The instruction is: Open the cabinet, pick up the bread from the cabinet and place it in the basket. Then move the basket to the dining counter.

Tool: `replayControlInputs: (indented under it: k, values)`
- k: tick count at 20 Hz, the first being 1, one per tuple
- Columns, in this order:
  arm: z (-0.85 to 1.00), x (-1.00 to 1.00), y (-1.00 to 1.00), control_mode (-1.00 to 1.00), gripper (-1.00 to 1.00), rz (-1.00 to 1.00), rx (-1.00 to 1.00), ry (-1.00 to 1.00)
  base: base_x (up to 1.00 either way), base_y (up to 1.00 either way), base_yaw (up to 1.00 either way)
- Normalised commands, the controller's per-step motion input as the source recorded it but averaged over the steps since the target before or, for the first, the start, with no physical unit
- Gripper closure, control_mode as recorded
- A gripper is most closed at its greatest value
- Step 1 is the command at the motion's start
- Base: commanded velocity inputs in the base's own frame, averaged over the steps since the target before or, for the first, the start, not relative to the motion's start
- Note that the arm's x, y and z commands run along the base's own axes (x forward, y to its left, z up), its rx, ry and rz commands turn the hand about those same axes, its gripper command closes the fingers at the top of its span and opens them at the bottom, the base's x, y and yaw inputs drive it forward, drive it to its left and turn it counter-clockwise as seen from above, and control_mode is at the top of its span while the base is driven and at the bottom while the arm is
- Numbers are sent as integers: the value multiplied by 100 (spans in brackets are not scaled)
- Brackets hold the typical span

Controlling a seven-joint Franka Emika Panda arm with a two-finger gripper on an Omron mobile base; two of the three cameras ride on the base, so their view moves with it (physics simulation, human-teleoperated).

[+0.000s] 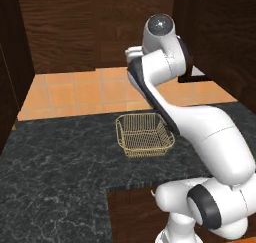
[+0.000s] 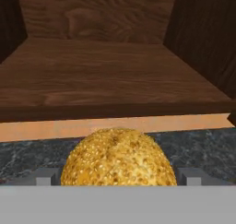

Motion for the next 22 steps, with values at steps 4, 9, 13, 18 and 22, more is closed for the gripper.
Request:
replayControlInputs:
  k: [4,9,13,18,22]
  values:
    - [-89,-59,0,-100,100,0,0,14,0,0,0]
    - [-95,1,5,-100,100,6,12,15,0,0,0]
    - [-99,1,1,-100,100,4,4,9,0,0,0]
    - [-90,47,0,-100,100,-11,0,33,0,0,0]
    - [-93,66,-4,-100,100,-11,0,24,0,0,0]
